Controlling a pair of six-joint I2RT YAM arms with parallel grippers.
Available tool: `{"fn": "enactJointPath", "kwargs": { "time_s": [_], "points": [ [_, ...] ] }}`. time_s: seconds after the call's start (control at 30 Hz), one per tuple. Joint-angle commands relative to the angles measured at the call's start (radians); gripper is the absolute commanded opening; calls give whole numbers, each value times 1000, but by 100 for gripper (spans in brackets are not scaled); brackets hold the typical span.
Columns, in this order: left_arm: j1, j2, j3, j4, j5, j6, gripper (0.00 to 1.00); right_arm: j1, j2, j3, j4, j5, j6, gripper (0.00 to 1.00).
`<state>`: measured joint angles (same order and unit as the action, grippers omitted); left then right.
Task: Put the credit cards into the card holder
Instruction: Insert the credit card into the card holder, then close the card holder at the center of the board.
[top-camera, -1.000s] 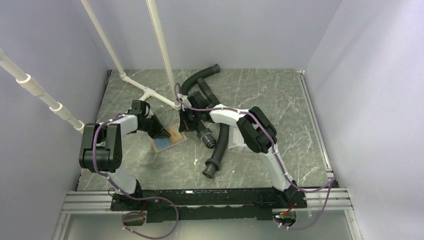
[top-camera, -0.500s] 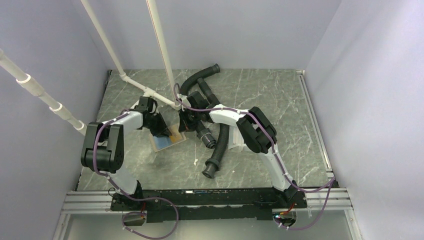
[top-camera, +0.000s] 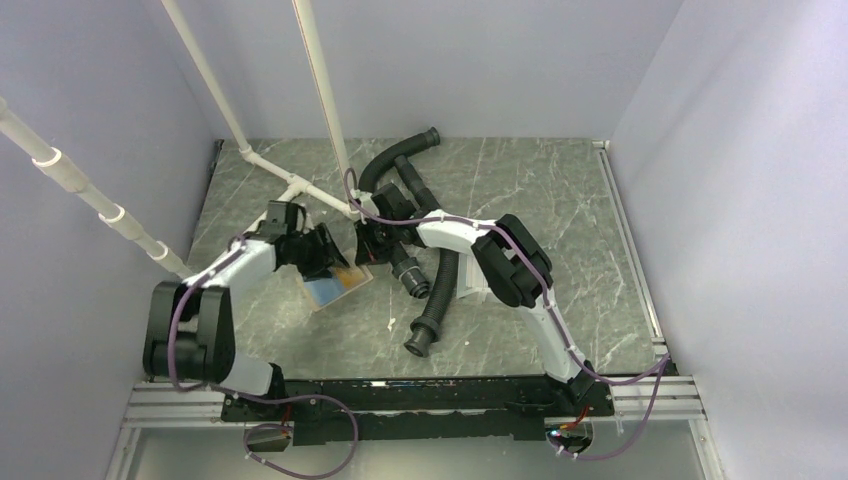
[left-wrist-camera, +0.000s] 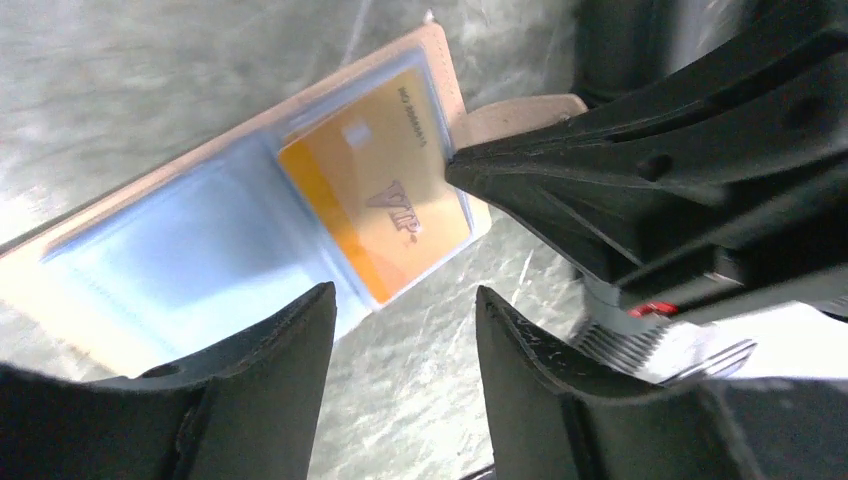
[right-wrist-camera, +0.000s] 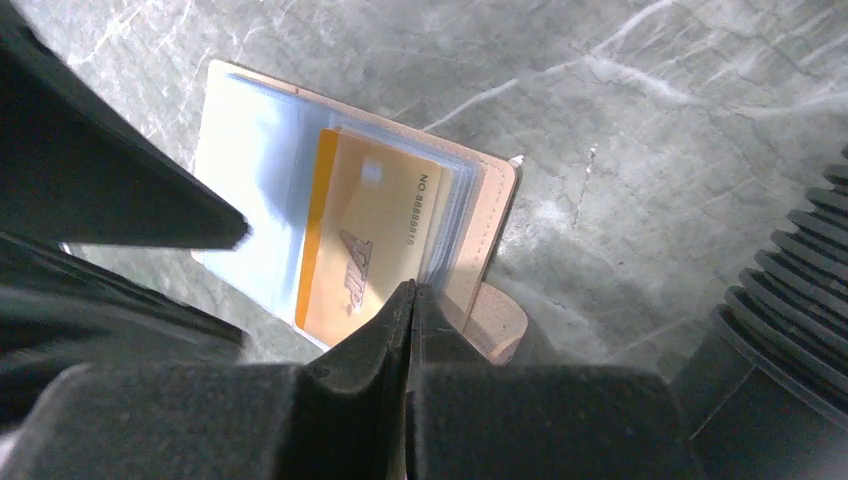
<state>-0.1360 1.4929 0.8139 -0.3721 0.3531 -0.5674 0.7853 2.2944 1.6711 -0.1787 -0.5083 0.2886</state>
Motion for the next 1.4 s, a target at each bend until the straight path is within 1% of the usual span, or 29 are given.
{"fn": "enactJointPath", "kwargs": {
  "time_s": [0.0, 0.1, 0.23, 0.4, 0.57, 0.7, 0.73, 0.8, 0.87, 0.9, 0.97, 1.07, 1.1, 1.13, 1.17, 1.23, 1.3, 1.37],
  "points": [
    [120, -131, -37, -20, 65, -43, 59, 25, 20, 3, -24, 5, -26, 1],
    [161, -137, -17, -40, 61, -31, 56, 25, 23, 4, -21, 0, -21, 1],
    [162, -68, 7, -1, 75, -58, 52, 25, 26, 0, -12, -4, -13, 1],
    [160, 22, -19, 112, 117, -118, 52, 25, 35, 7, -15, -7, -11, 1],
    [142, 76, -23, 175, 127, -142, 49, 25, 45, 16, -17, -13, -9, 0],
    [64, 61, 0, 197, 67, -140, 45, 26, 55, 23, -18, -16, -8, 0],
    [49, 60, -1, 228, 66, -149, 44, 26, 57, 25, -18, -19, -7, 0],
    [38, 82, -9, 283, 110, -184, 44, 28, 61, 29, -18, -21, -5, 0],
    [38, 108, -2, 282, 123, -201, 41, 28, 65, 32, -14, -21, -2, 0],
    [38, 101, -7, 278, 113, -204, 42, 28, 65, 33, -13, -21, 0, 0],
    [40, 48, -20, 221, 63, -198, 46, 28, 63, 30, -13, -21, 1, 0],
    [81, -53, -19, 47, -17, -187, 56, 28, 58, 29, -22, -9, 0, 1],
    [105, -85, -21, -16, -34, -185, 67, 28, 54, 28, -28, -6, -1, 3],
    [129, -113, -20, -85, -54, -177, 82, 28, 48, 26, -30, 4, -2, 4],
    [175, -147, -17, -150, -74, -164, 88, 28, 40, 22, -33, 11, -4, 5],
    [248, -189, -20, -279, -138, -151, 92, 28, 24, 11, -25, 17, -4, 7],
    [298, -216, -42, -328, -178, -167, 95, 28, 22, 7, -21, 13, -2, 8],
    [331, -219, -71, -315, -165, -183, 97, 28, 33, 14, -27, 10, 1, 8]
  ]
}}
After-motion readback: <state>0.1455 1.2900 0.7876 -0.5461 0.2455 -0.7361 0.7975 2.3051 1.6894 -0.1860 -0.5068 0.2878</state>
